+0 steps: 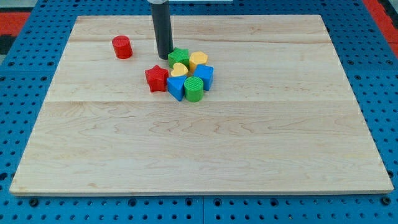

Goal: Point at red circle

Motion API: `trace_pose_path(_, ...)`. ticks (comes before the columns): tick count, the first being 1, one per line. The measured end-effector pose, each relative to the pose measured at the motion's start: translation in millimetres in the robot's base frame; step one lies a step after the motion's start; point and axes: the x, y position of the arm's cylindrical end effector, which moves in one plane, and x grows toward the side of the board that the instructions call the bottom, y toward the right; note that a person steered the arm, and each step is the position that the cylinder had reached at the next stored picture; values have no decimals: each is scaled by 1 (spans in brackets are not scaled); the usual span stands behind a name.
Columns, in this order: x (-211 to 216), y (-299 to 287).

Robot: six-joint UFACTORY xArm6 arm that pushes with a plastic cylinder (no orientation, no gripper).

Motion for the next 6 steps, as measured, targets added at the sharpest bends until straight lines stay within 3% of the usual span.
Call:
trace_pose_path(1, 0, 1)
trace_pose_path(3, -69, -44)
trace_pose_path(4, -72, -99)
trace_pose_path(6, -56, -126)
